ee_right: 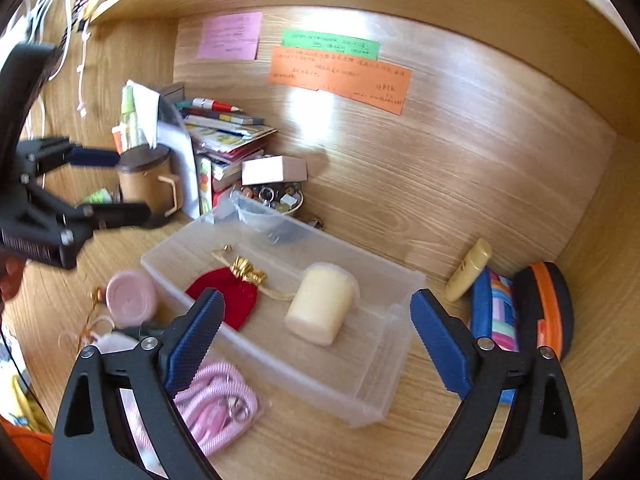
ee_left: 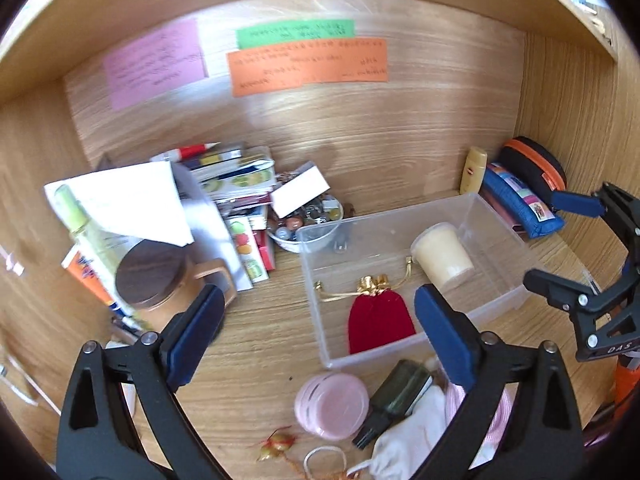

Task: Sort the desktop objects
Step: 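Withdraw both tools from the bin back toward the table items, then grasp the clear round container with right tool while left tool approaches pink compact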

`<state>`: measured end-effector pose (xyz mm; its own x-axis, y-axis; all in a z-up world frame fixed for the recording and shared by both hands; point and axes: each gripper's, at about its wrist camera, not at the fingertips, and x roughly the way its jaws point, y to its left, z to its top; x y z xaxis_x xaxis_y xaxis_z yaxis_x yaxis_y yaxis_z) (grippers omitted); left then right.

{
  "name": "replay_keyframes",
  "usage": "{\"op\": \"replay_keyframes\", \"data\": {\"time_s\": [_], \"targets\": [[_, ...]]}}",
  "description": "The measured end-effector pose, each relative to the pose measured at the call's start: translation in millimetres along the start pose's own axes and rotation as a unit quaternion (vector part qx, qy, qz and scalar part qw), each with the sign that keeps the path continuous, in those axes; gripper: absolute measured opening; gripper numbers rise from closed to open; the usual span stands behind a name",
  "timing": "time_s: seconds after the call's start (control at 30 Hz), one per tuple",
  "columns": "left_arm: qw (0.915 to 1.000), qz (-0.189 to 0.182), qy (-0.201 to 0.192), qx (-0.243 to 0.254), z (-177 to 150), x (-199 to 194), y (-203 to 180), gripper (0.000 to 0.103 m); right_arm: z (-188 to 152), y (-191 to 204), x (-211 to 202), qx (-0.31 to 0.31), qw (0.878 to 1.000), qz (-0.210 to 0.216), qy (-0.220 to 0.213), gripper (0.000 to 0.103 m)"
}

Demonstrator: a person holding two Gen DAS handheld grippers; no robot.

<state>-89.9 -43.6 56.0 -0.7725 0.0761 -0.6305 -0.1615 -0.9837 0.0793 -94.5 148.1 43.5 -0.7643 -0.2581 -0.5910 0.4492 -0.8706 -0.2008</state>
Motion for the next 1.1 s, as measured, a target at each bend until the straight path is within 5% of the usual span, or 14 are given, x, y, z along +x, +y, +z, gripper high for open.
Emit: {"op": "replay_keyframes", "data": {"time_s": [0.43,1.1], "targets": [[0.9992,0.029,0.015,-0.025,-52.4,-18.6,13.5,0.097,-55.9,32.3,-26.7,0.016,0.999,0.017,0.026,0.093],[0.9953,-0.011,0.061,-0.075,-112.0,-14.6,-3.5,0.097,-140.5,69.8,-38.8,0.08,0.993,0.053,0.076,0.088]]}}
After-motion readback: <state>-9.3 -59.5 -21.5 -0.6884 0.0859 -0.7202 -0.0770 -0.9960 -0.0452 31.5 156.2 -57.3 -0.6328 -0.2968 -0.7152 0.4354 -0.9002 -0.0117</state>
